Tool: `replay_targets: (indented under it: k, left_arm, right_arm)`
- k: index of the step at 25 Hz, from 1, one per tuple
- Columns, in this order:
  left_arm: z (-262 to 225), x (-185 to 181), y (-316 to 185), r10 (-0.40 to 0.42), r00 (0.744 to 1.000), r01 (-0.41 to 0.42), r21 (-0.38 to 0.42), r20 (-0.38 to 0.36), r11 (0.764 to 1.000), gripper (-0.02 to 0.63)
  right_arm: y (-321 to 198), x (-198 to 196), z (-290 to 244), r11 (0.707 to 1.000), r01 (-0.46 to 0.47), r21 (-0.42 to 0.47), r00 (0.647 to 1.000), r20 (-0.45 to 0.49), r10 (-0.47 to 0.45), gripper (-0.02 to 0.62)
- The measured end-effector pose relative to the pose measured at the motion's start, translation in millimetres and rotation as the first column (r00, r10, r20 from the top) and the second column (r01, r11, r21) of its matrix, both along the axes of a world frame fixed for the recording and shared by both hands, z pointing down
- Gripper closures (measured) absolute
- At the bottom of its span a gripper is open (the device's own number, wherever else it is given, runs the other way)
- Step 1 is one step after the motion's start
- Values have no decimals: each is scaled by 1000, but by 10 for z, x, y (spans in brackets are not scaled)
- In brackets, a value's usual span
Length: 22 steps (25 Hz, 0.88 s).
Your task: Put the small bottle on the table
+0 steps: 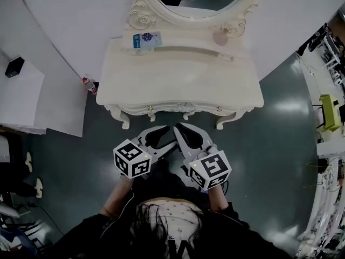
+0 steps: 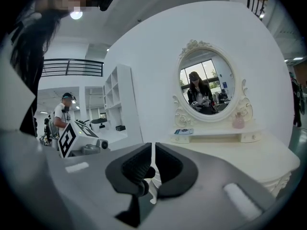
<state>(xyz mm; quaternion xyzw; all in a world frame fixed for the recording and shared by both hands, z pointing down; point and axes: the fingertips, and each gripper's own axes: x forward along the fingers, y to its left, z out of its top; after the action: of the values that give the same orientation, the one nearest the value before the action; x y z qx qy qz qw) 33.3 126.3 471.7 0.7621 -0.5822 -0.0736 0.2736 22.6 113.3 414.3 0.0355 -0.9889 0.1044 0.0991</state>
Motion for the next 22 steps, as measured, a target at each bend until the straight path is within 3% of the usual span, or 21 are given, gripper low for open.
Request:
replay_targets:
  k: [8, 22]
  left_arm:
    - [-4, 496, 217, -22, 1000, 22, -12, -2, 1000, 354]
    - [13, 1138, 414, -56, 998, 56, -6, 17, 998, 354]
  right_arm:
    - [136, 432, 9, 1000, 12, -16, 1000, 0, -12, 586]
    - [367, 1009, -31, 996, 73, 42, 997, 3, -73, 586]
